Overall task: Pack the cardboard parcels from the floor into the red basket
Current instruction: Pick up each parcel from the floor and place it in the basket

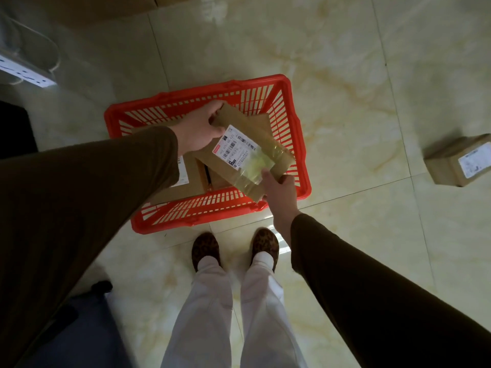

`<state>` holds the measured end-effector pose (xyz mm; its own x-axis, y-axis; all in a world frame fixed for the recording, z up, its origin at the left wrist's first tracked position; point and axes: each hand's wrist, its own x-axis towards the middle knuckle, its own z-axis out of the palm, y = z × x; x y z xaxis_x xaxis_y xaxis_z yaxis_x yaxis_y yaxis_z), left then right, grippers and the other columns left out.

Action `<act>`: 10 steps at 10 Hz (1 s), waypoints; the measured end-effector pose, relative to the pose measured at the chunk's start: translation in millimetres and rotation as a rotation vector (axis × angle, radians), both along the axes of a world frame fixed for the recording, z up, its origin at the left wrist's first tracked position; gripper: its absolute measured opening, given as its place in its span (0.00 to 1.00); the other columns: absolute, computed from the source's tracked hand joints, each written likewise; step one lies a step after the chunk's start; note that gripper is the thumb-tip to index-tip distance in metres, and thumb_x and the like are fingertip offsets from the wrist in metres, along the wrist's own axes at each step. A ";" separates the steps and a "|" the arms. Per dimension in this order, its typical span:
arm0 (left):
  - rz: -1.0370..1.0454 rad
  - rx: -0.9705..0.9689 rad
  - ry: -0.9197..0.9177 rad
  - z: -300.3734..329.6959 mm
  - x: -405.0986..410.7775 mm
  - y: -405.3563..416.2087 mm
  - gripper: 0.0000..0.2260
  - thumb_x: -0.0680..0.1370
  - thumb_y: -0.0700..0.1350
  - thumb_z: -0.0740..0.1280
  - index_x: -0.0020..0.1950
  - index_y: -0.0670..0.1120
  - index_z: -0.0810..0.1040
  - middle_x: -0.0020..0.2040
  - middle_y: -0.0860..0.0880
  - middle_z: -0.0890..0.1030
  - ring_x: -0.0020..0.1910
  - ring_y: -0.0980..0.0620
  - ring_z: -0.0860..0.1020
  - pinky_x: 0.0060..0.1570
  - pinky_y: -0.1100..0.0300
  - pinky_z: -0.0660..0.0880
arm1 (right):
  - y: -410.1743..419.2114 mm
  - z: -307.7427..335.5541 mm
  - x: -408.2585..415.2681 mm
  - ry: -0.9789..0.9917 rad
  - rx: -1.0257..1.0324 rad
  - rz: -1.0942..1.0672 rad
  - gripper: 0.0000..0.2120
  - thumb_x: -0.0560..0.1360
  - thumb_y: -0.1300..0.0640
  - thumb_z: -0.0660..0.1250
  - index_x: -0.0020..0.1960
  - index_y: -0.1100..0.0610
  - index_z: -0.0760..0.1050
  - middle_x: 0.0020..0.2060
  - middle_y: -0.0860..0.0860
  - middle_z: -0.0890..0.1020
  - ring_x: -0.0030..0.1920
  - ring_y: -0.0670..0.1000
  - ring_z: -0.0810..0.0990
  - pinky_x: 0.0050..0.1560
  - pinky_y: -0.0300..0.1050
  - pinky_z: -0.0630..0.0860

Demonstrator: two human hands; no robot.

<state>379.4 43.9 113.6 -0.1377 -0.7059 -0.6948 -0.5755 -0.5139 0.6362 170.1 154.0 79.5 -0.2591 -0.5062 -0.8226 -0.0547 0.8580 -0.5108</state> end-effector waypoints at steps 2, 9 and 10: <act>-0.095 -0.061 -0.076 -16.1 -0.1 -11.3 0.25 0.80 0.38 0.68 0.74 0.52 0.66 0.66 0.49 0.77 0.59 0.49 0.79 0.50 0.57 0.78 | -10.2 -1.7 7.6 -0.084 -0.014 -0.010 0.35 0.83 0.54 0.66 0.80 0.41 0.47 0.59 0.48 0.76 0.48 0.56 0.87 0.44 0.58 0.88; -0.380 -0.254 -0.656 -67.6 19.4 4.2 0.25 0.83 0.50 0.62 0.79 0.57 0.60 0.75 0.45 0.70 0.74 0.37 0.65 0.74 0.34 0.57 | -20.1 -32.5 36.0 -0.044 0.316 0.200 0.19 0.85 0.53 0.63 0.72 0.60 0.72 0.69 0.58 0.79 0.76 0.59 0.72 0.69 0.50 0.72; -0.328 -0.221 -0.624 -71.4 20.8 8.3 0.24 0.83 0.50 0.62 0.78 0.54 0.62 0.73 0.41 0.71 0.72 0.35 0.66 0.72 0.35 0.60 | -15.7 -28.9 36.0 0.154 0.215 0.536 0.21 0.83 0.46 0.65 0.67 0.60 0.77 0.67 0.54 0.81 0.80 0.55 0.65 0.79 0.47 0.60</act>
<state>400.2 52.2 42.2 0.0088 -0.8292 -0.5589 -0.9662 -0.1510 0.2088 206.1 138.3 50.6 -0.1381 -0.4257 -0.8943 -0.5679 0.7738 -0.2807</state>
